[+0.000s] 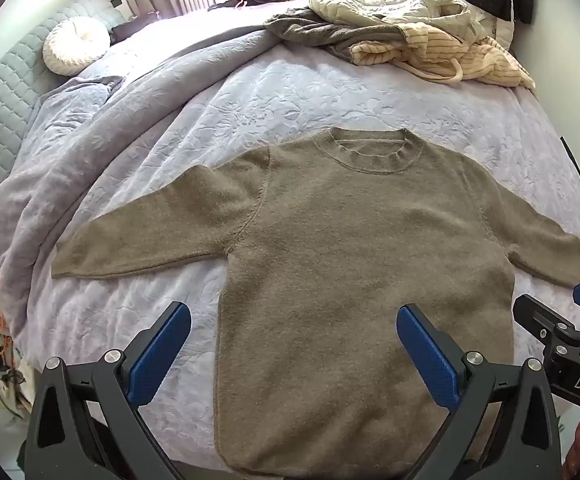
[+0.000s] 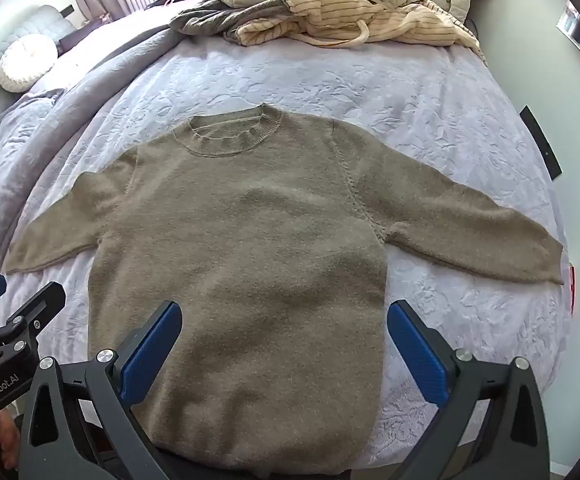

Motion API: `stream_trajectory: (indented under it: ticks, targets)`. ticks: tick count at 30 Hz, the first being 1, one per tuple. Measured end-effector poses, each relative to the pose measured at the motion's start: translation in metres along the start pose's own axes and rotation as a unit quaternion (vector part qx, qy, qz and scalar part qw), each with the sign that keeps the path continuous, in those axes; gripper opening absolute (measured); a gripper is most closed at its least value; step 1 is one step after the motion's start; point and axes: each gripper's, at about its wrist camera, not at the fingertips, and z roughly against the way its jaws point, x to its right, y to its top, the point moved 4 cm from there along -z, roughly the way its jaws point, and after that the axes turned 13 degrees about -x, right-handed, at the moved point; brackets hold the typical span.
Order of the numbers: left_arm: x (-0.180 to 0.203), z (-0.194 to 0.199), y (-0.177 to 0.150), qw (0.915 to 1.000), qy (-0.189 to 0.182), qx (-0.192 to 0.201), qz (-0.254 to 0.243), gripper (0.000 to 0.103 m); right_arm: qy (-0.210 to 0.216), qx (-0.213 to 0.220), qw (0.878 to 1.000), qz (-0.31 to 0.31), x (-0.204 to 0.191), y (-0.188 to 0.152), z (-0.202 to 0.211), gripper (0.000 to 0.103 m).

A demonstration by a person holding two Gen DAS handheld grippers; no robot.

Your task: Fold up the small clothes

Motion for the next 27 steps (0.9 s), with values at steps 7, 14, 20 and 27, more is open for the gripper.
stream_trajectory:
  ticks: [7, 14, 20, 27]
  targets:
    - [0.0004, 0.0011, -0.0019, 1.0000, 0.002, 0.001, 0.000, 0.103, -0.005, 0.004, 1.000, 0.000, 0.0019, -0.0014, 0.0010, 0.102]
    - [0.0005, 0.0005, -0.0023, 1.0000, 0.001, 0.001, 0.000, 0.103, 0.003, -0.006, 1.000, -0.001, 0.0010, -0.0052, -0.0011, 0.102]
    - [-0.0003, -0.0011, -0.0038, 1.0000, 0.003, -0.002, 0.000, 0.103, 0.000, -0.011, 1.000, -0.004, 0.0021, -0.0034, -0.0001, 0.102]
    - [-0.0013, -0.0027, -0.0013, 1.0000, 0.003, -0.004, 0.002, 0.103, 0.004, 0.002, 1.000, -0.003, 0.0016, -0.0025, -0.0008, 0.102]
